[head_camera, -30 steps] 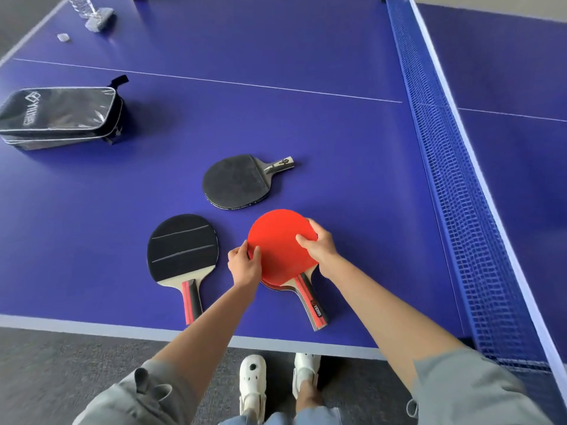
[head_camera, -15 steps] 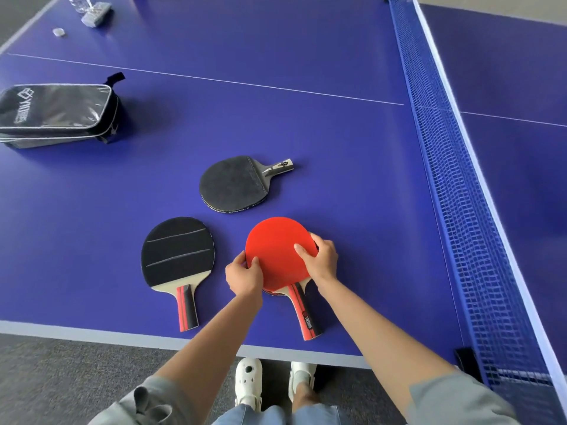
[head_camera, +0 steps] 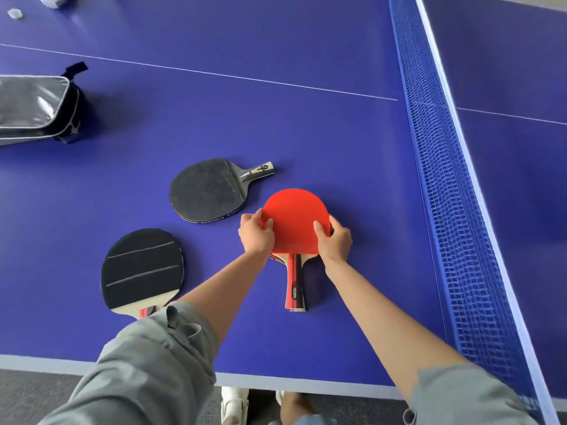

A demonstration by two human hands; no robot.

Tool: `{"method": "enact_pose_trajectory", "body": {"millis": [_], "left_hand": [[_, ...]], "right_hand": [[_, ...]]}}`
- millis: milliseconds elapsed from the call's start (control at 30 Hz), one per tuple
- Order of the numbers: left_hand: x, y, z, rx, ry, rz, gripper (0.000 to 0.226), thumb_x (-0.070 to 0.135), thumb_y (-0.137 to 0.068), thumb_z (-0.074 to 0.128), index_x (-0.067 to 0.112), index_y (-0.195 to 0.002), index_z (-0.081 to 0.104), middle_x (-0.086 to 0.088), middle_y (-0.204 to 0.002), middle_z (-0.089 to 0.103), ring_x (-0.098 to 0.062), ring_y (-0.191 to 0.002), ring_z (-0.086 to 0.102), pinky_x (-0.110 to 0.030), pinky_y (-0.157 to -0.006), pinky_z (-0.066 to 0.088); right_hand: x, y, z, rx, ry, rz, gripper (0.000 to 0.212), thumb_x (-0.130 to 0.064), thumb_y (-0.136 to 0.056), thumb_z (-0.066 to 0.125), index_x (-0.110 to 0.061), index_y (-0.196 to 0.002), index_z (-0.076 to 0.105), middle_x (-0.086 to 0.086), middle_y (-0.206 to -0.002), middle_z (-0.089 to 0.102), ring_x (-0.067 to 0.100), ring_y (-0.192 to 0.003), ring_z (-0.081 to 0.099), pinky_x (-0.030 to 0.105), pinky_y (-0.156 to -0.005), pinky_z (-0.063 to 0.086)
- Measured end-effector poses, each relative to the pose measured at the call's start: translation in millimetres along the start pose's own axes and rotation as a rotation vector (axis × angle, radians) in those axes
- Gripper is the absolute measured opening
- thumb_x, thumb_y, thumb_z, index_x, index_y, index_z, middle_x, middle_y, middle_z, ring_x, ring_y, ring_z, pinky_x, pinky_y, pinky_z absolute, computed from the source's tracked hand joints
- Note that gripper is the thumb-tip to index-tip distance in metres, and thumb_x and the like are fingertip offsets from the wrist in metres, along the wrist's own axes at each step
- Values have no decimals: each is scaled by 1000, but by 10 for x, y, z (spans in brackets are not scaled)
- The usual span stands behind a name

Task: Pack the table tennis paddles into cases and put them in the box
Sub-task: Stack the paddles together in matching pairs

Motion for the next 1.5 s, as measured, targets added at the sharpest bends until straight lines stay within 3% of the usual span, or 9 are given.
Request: {"method": "enact_pose_trajectory", "body": {"millis": [167,267,367,467,600,867,1067,1300,1500], "left_hand": [[7,9,30,-17,-97,61,42,16,-94,50,11,-136,47,-14,-124,46,-31,-115,45,-37,-102,37],[30,38,-148,10,-130,130,41,15,-92,53,9,-133,50,-14,-127,48,-31,-120,44,-40,-102,38],[-18,94,-585,129,-226,221,39,15,-92,54,11,-130,52,-11,-125,50,-30,-115,44,-32,-96,37],[-192,129,-1126,262,-397,226,42,18,-91,55,14,-133,51,-11,-123,51,-34,-108,44,-37,-91,38],[-466,130,-1596,335,-499,120,48,27,-90,57,19,-136,48,-8,-127,48,-33,-116,39,-41,-93,34],[-1012,95,-2017,363,-654,-168,75,57,-78,63,34,-143,32,-12,-156,9,-36,-143,1,-61,-109,6],[-1152,6,-2099,335,-555,-180,86,65,-69,66,40,-142,30,-8,-153,14,-33,-137,14,-52,-106,20],[-1090,-109,-2058,336,-584,-122,85,65,-69,66,38,-142,31,-7,-149,18,-32,-133,16,-49,-103,21],[-878,-414,-1989,252,-625,-52,81,65,-71,63,39,-141,32,-7,-150,16,-32,-133,15,-48,-104,20]], "right_hand": [[-42,6,22,41,212,-19,46,-32,-93,54,-15,-135,49,17,-122,51,35,-112,45,42,-94,38],[-374,39,99,99,279,-258,45,-10,-86,59,-17,-130,52,11,-124,49,33,-112,42,45,-90,38],[-815,66,384,-10,326,-607,43,-8,-78,65,-15,-120,59,11,-122,54,32,-113,47,47,-95,40],[-1193,21,762,-206,301,-723,46,-17,-74,72,-11,-118,60,12,-119,56,34,-111,48,41,-94,37],[-1509,-48,1371,-503,398,-765,70,-33,-71,77,-12,-132,49,13,-130,49,33,-121,43,36,-104,29],[-1746,-255,1914,-656,784,-710,116,-67,-60,72,-30,-148,6,13,-155,10,34,-141,12,48,-114,14],[-1875,-299,1994,-673,792,-681,123,-59,-52,83,-34,-146,9,12,-140,24,34,-127,26,48,-103,32],[-2063,-328,2008,-709,797,-659,132,-51,-41,90,-39,-144,7,15,-141,12,41,-121,37,51,-102,38],[-2083,-341,1814,-638,609,-723,101,-45,-48,90,-30,-129,31,12,-122,24,30,-109,42,47,-91,50]]}}
Point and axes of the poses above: each hand's wrist, its own y-axis away from the middle knuckle, its own z-axis out of the palm, x = y × z, the point moved 5 cm from there along -y, towards the middle knuckle
